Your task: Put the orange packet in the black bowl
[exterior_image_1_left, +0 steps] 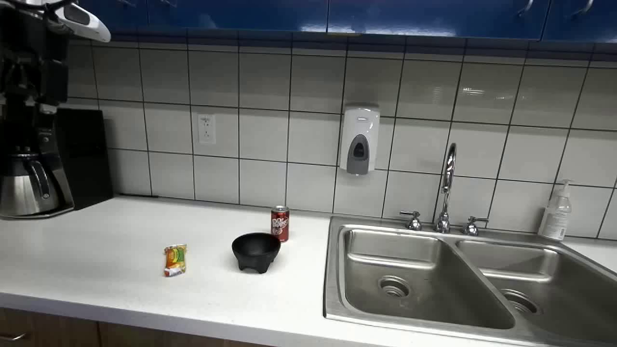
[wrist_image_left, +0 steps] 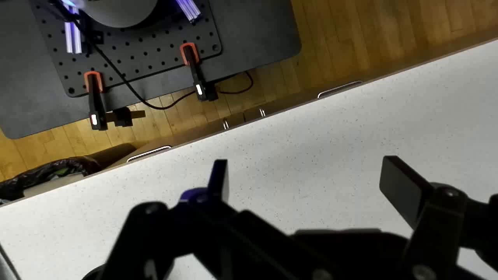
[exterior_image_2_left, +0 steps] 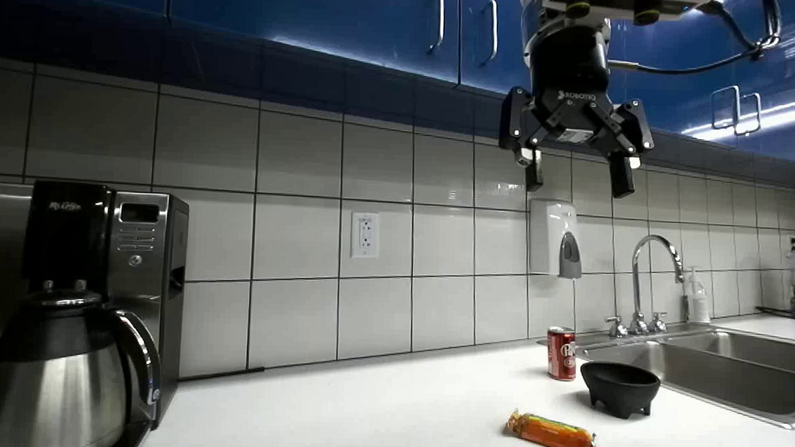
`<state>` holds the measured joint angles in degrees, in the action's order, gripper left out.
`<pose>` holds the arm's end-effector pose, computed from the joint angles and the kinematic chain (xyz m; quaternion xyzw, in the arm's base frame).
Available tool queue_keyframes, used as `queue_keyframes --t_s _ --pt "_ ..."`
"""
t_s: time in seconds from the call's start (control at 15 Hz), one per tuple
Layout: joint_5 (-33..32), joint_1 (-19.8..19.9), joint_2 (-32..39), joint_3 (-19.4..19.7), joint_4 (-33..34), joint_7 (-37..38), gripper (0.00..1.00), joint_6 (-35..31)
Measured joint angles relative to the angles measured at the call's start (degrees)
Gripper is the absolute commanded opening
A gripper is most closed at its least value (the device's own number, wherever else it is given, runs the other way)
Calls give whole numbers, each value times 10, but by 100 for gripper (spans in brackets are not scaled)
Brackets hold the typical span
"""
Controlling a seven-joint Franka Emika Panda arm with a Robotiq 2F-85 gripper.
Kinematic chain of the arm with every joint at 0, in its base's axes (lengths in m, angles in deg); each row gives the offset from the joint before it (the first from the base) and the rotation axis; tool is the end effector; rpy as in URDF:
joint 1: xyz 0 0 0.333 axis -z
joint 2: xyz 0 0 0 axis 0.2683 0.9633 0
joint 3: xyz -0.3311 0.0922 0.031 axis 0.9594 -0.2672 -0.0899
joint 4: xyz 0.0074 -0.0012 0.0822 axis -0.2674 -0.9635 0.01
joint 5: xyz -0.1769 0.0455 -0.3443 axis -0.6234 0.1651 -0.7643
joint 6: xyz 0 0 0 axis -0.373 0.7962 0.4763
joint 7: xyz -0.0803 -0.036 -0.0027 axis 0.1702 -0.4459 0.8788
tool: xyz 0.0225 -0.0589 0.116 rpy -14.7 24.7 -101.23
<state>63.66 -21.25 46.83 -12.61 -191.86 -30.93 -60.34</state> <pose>0.2869 0.1476 0.5306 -0.9902 0.1075 0.0825 0.0337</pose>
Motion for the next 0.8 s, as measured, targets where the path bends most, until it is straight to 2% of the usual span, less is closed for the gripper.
queue_keyframes --t_s 0.8 --pt "-3 0 3 0 -5 -3 100 0"
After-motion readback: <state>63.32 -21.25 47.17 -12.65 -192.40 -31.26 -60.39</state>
